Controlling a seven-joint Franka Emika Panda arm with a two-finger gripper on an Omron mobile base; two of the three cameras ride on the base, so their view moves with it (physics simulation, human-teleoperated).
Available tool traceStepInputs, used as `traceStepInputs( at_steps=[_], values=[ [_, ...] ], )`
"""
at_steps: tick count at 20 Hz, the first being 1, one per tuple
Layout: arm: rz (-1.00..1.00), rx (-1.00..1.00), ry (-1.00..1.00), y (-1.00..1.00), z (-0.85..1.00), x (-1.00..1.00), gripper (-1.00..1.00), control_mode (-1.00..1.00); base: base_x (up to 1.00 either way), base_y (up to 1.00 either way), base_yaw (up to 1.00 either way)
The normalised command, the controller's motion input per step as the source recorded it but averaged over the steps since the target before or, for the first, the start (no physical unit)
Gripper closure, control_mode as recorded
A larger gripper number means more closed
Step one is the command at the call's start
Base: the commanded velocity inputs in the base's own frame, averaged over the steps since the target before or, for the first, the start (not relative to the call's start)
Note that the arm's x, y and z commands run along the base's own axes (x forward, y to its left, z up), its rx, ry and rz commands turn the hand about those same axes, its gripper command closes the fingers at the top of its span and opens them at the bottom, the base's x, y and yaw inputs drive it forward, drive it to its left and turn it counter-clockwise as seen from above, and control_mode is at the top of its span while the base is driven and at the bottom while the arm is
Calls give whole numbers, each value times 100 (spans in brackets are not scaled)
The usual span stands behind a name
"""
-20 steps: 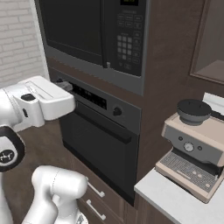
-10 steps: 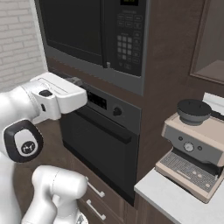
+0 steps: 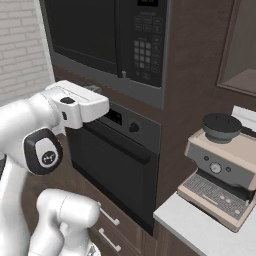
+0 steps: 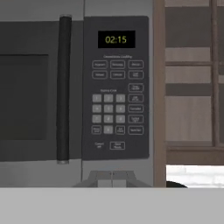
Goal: Pick the mushroom from the sink and place it in the bowl. Then pick the bowl and place it in the microwave. Then close the microwave door and press the start button.
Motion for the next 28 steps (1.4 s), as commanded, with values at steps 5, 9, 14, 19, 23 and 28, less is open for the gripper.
traceStepInputs(
  at_steps=[5,9,14,19,23,28],
  values=[
    [8,3,0,-40,0,24,100,-100,0,0,0],
    [8,2,0,-32,0,24,100,-100,0,0,0],
    [5,0,0,-14,0,37,100,-100,0,0,0],
    [3,0,0,-10,0,28,100,-100,0,0,0],
    [3,0,0,-21,0,6,100,-100,0,0,0],
    [2,0,0,-13,-13,6,100,-100,0,0,0]
  ],
)
